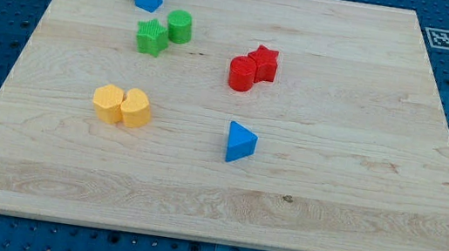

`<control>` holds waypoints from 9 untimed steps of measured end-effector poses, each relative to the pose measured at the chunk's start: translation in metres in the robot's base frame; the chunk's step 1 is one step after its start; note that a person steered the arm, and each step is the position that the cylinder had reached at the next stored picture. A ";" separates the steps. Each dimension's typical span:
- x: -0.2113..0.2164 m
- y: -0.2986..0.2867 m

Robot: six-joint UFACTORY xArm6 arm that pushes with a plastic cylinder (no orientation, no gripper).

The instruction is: Push the cube right beside the blue triangle

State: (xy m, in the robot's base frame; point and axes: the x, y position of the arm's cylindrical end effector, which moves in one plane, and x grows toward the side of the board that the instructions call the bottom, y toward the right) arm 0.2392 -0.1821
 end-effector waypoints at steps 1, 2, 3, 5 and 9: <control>0.009 0.012; 0.013 0.029; 0.016 0.050; 0.059 0.108; 0.060 0.277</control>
State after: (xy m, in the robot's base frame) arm 0.2989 0.0950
